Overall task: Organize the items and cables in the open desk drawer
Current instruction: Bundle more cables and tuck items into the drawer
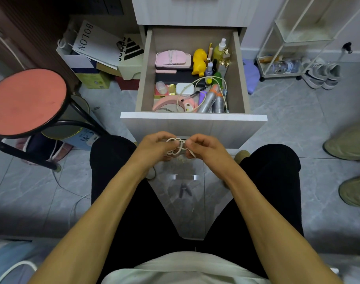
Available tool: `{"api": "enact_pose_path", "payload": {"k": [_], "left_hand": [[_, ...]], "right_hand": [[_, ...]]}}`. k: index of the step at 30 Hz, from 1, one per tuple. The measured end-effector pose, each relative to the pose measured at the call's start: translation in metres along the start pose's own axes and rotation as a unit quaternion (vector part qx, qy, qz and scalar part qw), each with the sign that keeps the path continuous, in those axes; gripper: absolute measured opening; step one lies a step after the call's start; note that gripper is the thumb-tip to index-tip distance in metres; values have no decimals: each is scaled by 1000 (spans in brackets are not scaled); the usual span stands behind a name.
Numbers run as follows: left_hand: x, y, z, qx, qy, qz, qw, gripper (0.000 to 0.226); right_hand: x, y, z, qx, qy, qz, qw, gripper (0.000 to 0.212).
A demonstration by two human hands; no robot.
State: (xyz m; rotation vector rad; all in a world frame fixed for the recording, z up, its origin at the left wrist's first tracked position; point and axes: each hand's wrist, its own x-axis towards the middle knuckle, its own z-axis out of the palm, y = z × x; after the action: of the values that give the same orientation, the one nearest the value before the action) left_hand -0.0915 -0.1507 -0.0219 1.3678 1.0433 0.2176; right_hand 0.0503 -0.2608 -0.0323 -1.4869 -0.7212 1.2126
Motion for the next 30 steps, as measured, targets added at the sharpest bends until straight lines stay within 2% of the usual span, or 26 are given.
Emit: {"api": "enact_pose_path", "payload": {"k": [1, 3, 6, 8, 11, 15, 17, 19, 21, 23, 25, 27, 30], "left_hand": [[0, -1, 0, 98, 10, 62, 993, 7], [-1, 0, 1, 235, 5, 175, 956, 11], [-4, 5, 3, 294, -23, 262, 919, 22], [-3, 7, 2, 323, -37, 289, 900, 21], [-3, 10, 3, 379, -21, 281, 881, 18], [-8, 18, 10, 445, 5, 306, 842, 30], [-6, 18, 11, 420, 25, 286, 861, 24], [-4, 14, 11, 316, 59, 238, 917, 9], [-3, 13, 12, 187, 80, 158, 966, 12], [-3, 14, 13, 89, 71, 70, 991, 16], [-3, 15, 14, 99, 52, 49, 993, 15], [-4, 14, 12, 161, 12, 102, 982, 9], [-8, 16, 10, 203, -76, 199, 956, 22]], "right_hand": [[0, 1, -1, -2, 8, 2, 1000, 21], [-1, 3, -3, -6, 20, 8, 1000, 23], [-2, 5, -3, -17, 14, 10, 1000, 25], [-2, 5, -3, -32, 10, 3, 999, 29], [-4, 3, -8, -77, 9, -10, 997, 32], [-4, 2, -9, -128, 7, -21, 992, 45], [-2, 1, -11, -97, 2, -15, 995, 50], [0, 2, -15, -31, -28, -2, 999, 53], [0, 3, -18, 49, -56, 6, 997, 34], [-3, 4, -18, 96, -66, 5, 993, 18], [-4, 6, -17, 121, -65, -7, 990, 15], [-6, 8, -16, 133, -61, -9, 989, 14], [-6, 6, -12, 134, -61, -13, 989, 13]]}}
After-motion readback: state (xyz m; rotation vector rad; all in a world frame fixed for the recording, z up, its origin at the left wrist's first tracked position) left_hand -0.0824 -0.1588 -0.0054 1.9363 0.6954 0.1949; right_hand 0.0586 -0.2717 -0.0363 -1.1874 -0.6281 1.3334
